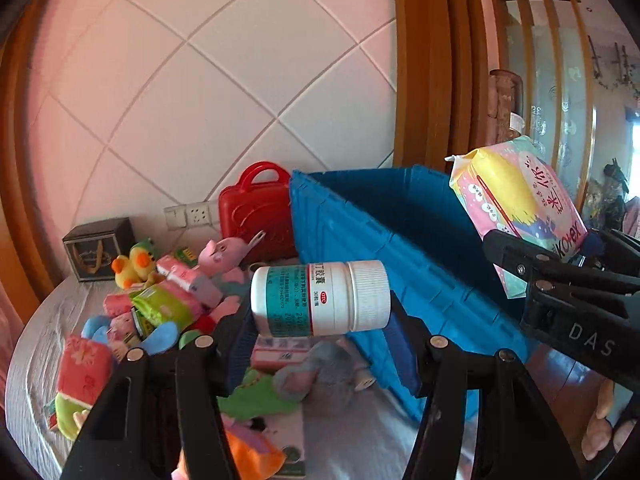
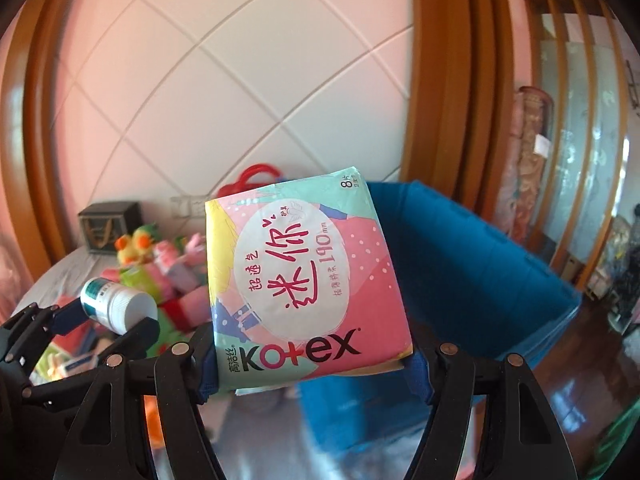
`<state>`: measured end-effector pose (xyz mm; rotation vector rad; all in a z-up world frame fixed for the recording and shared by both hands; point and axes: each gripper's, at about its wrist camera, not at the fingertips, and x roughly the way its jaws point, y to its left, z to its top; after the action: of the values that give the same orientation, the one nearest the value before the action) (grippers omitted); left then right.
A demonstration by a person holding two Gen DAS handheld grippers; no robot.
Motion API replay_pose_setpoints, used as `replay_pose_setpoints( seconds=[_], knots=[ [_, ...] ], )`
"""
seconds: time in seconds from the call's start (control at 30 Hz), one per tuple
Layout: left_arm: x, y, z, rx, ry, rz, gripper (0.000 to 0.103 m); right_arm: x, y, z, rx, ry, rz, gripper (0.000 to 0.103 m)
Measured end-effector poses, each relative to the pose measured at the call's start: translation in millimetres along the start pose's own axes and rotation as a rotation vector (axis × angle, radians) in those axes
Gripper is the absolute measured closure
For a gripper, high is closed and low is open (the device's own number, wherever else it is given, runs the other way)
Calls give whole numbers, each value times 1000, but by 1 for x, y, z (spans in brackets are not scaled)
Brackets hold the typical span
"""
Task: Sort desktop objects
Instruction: 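Carry the pill bottle and Kotex pack over the blue crate with both tools, then open the left tool over the crate while the right tool drops the Kotex pack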
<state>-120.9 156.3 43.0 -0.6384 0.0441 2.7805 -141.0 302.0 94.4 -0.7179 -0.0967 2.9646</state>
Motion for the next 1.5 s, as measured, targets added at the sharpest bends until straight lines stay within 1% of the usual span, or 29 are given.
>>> replay_pose_setpoints(
  seconds=[0.07, 0.17, 0.27, 0.4, 0.47, 0.53, 0.57, 0.63, 0.77, 0.93, 1.2, 1.27, 1.5],
  knots=[
    [21, -32, 17, -10, -1, -7, 45, 14, -44, 12, -4, 1, -30, 32],
    [52, -79, 40, -27, 39, -34, 45, 40, -106, 23, -8, 44, -48, 32],
    [81, -126, 53, 1, 87, -17, 45, 72, -159, 24, -35, 93, -84, 32],
    [115, -171, 51, 35, 205, -12, 45, 103, -218, 13, -67, 171, -90, 32],
    [129, -187, 45, 53, 274, -8, 45, 120, -237, 5, -83, 218, -84, 32],
    [144, -201, 41, 50, 348, -25, 45, 133, -250, -6, -99, 263, -68, 32],
    [147, -204, 40, 52, 374, -20, 45, 141, -257, -11, -110, 285, -63, 32],
    [146, -207, 43, 46, 382, -7, 45, 148, -265, -22, -129, 314, -55, 32],
    [151, -215, 37, 74, 456, 6, 45, 159, -272, -31, -156, 353, -47, 32],
    [148, -217, 28, 73, 489, 16, 45, 165, -283, -34, -157, 374, -44, 32],
    [154, -220, 18, 45, 527, 5, 44, 170, -285, -36, -176, 392, -60, 31],
    [154, -218, 17, 31, 534, 3, 43, 170, -286, -36, -168, 399, -49, 31],
    [151, -216, 19, 22, 526, 7, 30, 170, -290, -36, -168, 394, -56, 27]
  ],
)
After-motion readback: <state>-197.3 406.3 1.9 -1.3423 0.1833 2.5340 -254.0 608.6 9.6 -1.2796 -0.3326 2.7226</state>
